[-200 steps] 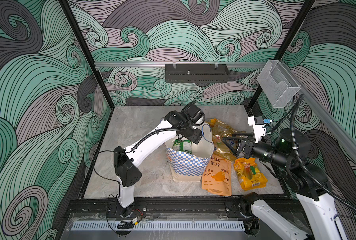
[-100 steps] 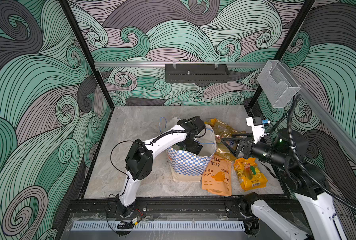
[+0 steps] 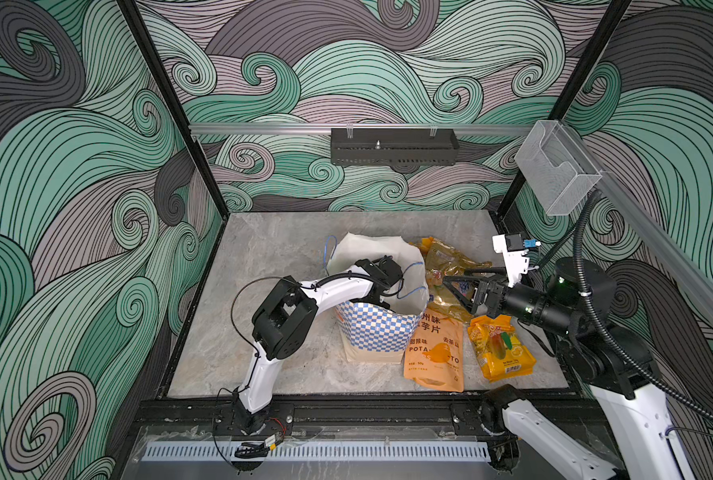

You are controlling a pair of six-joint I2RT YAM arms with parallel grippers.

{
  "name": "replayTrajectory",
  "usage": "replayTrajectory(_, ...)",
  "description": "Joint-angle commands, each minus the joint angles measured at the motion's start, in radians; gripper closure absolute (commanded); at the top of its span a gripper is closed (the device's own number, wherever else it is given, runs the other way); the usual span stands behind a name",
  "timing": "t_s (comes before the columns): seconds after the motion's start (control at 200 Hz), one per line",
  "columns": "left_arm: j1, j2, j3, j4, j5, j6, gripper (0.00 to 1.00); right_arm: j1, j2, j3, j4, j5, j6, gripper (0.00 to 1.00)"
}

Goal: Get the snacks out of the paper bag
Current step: 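Lower the left gripper into the paper bag toward the green packets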

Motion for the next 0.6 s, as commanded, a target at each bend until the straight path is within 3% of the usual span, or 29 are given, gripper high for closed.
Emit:
replayTrajectory(0.0,0.0,0.028,-0.043,0.039,-0.005,-0.02,0.05,0.005,0.005,-0.001,-0.005,0.011,-0.006,0.0)
replayTrajectory(0.23,0.002,0.021,-0.097,0.055,-0.002,-0.007,0.2,0.004,0.005,-0.014,0.002,0.013,0.008,0.0)
replayTrajectory(0.595,0.003,0.013,-0.053,0.034,-0.003,-0.013,0.69,0.004,-0.001,-0.008,-0.003,0.022,0.014,0.0)
